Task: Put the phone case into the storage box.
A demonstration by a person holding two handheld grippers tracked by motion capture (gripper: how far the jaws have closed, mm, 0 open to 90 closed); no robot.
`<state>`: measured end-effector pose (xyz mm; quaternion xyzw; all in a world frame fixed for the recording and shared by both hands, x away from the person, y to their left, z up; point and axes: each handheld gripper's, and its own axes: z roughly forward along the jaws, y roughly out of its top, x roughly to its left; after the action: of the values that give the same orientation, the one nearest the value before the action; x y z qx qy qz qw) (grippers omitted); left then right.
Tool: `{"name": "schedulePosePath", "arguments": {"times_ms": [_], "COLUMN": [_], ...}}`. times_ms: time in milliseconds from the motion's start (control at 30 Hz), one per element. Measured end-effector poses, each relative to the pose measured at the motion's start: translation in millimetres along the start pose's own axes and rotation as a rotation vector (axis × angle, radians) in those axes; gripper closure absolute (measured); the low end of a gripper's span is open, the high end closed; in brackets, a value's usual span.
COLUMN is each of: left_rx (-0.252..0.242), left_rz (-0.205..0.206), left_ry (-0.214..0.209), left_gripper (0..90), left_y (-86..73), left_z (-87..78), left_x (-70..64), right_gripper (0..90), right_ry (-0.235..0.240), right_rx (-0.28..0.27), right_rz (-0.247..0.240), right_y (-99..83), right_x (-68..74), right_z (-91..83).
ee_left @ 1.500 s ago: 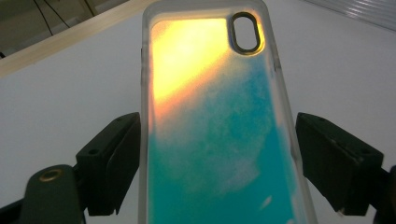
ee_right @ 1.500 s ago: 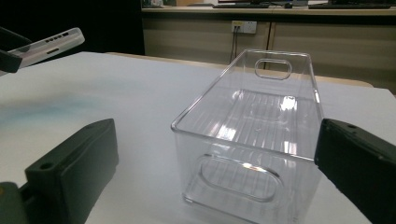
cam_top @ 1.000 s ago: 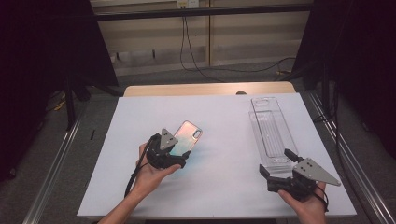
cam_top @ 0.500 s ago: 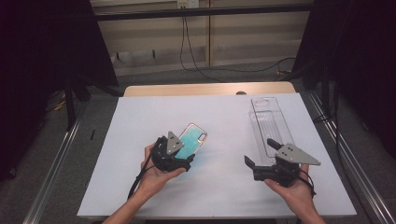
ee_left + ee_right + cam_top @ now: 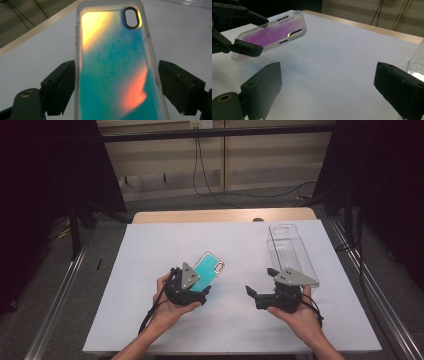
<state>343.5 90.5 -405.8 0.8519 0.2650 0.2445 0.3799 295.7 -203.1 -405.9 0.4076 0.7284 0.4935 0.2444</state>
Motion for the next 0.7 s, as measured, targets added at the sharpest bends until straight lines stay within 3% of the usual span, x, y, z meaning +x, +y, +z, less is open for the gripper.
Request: {"name": "schedulePosePath", "arguments": {"times_ms": [133, 333, 533, 633, 700], "left_rx": [-0.009, -0.03, -0.05, -0.05, -0.05], "left_rz": [0.039, 0.062, 0.077, 0.088, 0.102], "left_ry": [-0.005, 0.007, 0.004, 0.003, 0.008], "left_gripper": [17.1, 17.1, 17.1, 17.1, 17.1], "left_y": [1.7, 5.0, 8.7, 9.7, 9.9], "left_z": [-0.7, 1.7, 3.4, 4.8, 5.0], "left_x": [-6.7, -14.4, -22.6, -25.5, -27.2], "right_gripper": [10.2, 10.2, 10.7, 14.0, 14.1], "right_ry": [0.005, -0.002, 0.018, 0.056, 0.069], "right_rx": [-0.008, -0.007, -0.007, 0.011, 0.054], "right_rz": [-0.006, -0.008, 0.024, 0.057, 0.045], "right_y": [3.6, 4.9, 7.6, 9.9, 13.0], "right_x": [1.4, 1.4, -0.6, -2.2, -2.6], "right_z": [9.1, 18.3, 18.4, 16.9, 16.6]}}
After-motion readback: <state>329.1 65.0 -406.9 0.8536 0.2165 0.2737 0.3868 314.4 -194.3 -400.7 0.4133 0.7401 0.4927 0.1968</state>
